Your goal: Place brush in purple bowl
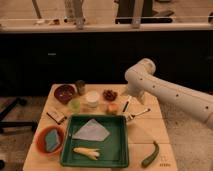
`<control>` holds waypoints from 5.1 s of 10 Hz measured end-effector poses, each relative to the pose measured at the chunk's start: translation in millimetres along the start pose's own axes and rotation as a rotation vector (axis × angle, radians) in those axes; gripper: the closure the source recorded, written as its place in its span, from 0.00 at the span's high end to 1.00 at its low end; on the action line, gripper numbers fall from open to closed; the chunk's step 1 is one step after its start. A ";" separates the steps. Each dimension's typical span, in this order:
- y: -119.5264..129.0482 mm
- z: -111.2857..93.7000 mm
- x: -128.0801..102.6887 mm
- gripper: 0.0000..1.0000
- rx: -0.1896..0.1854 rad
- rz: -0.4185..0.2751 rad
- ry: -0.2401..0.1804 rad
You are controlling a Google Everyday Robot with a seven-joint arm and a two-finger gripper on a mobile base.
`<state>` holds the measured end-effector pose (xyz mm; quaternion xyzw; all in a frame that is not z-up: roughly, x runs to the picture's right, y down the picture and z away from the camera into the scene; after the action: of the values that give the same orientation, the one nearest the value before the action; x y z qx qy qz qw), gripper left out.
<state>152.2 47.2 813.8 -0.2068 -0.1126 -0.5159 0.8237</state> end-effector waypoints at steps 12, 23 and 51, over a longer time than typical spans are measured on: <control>-23.5 86.3 54.1 0.80 -0.053 -0.003 -0.151; -15.3 139.6 76.8 0.80 -0.074 0.016 -0.224; -1.7 89.4 114.5 0.00 0.007 0.015 -0.198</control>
<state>203.9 -4.6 939.3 -0.2546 -0.1938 -0.4863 0.8131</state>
